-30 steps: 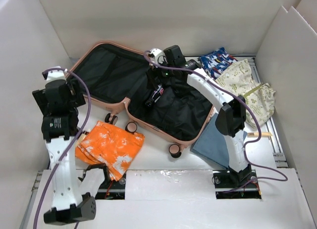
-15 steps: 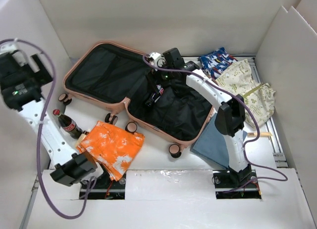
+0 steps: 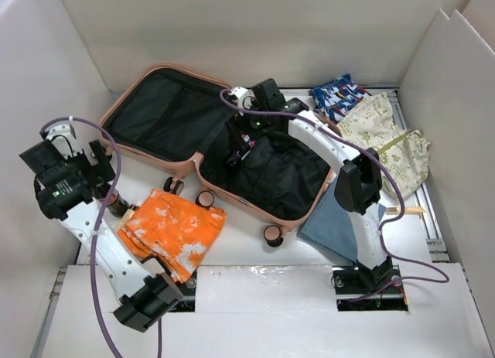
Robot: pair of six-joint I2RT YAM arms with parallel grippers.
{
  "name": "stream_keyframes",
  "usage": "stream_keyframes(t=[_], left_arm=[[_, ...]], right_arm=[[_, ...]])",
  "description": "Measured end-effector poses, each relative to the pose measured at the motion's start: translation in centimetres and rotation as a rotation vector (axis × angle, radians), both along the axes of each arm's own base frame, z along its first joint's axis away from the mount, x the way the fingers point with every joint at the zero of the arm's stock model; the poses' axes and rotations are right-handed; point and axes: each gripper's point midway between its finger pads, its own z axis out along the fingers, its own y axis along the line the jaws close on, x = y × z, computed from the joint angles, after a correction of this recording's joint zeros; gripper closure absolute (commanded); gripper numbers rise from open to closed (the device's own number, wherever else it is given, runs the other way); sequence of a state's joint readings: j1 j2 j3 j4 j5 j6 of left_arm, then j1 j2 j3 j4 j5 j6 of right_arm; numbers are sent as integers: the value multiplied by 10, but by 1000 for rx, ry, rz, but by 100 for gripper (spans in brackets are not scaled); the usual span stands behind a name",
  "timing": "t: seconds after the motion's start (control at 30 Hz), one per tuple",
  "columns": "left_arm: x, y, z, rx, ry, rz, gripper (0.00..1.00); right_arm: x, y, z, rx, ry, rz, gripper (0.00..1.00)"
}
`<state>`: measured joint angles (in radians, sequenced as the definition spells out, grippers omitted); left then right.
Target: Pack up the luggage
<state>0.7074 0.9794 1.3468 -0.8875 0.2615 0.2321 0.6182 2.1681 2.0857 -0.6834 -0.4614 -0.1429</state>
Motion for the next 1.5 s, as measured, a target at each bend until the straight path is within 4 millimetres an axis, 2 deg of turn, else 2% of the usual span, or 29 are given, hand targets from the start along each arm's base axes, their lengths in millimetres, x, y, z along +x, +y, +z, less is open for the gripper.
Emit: stream_keyframes(t=[0.2,0.27,0.5,0.53,0.57,0.63,0.8,0.83,0.97,1.2,1.33,1.5], left_arm=[[1,12,-64,-74,119,48,0],[5,14,-72,-83,113,60,7],[25,25,-78,-70,23,71,30],[27,25,-79,-72,14,69,35],[29,25,-81,-75,6,65,46],[33,24,-82,-79,-12,58,58],[37,28,-83,-65,-28,57,74],[37,29,-83,-61,-28,57,82],[38,29,-82,-55,-31,52,100],[39,29,-81,-33,-27,16,100],[39,20,-79,-48,-2,-47,100],[41,8,-58,-63,-12,-124,100]], right_arm=[[-2,2,1,-2,-8,12,1],[-2,2,1,-2,-10,13,1],[-3,1,-6,-14,-3,17,1],[-4,0,-8,-16,0,17,1],[-4,0,-9,-17,2,17,1],[-4,-1,-10,-19,4,16,1],[-3,-7,-13,-25,12,6,1],[-3,-9,-15,-28,16,4,1],[1,-14,-17,-32,21,-7,1],[5,-19,-16,-31,19,-18,1],[5,-19,-16,-30,19,-18,1],[5,-19,-15,-30,17,-18,1]])
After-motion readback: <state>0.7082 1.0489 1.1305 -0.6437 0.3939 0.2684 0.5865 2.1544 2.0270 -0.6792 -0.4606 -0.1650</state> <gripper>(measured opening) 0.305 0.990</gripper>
